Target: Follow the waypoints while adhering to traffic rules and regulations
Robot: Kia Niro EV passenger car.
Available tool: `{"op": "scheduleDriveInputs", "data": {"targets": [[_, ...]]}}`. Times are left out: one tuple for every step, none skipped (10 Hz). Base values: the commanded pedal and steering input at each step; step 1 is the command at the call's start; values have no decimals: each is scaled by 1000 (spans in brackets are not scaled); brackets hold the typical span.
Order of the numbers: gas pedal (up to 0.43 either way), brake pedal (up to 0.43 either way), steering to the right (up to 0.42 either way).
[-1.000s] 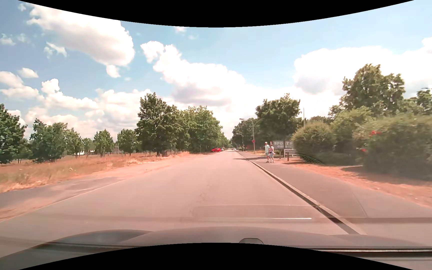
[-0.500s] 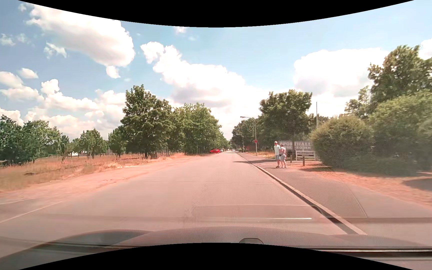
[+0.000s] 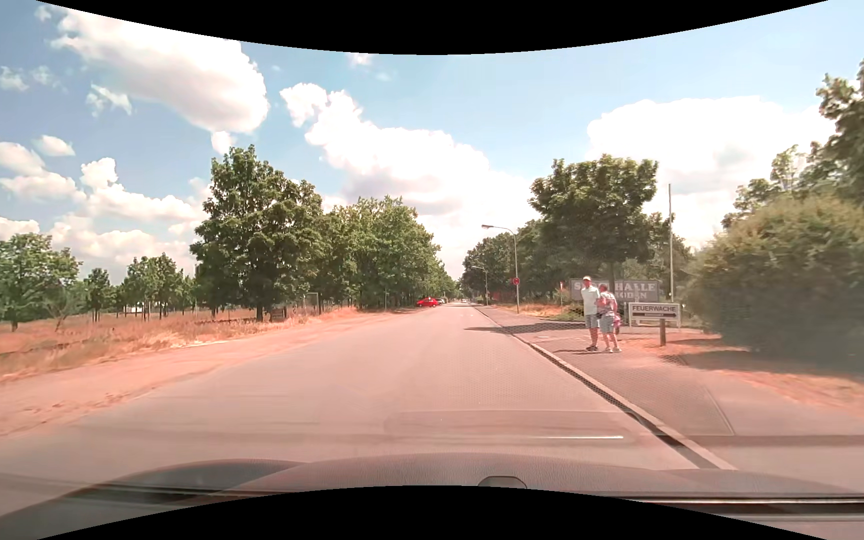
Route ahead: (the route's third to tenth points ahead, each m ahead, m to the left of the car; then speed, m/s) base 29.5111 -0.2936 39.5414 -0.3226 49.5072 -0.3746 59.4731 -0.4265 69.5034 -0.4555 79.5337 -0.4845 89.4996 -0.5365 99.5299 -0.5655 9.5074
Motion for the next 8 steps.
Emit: {"op": "scheduleDriveInputs", "data": {"targets": [[0, 0, -1], [0, 0, -2], [0, 0, -2], [0, 0, -2], [0, 0, -2], [0, 0, -2], [0, 0, 0], [8, 0, 0]]}}
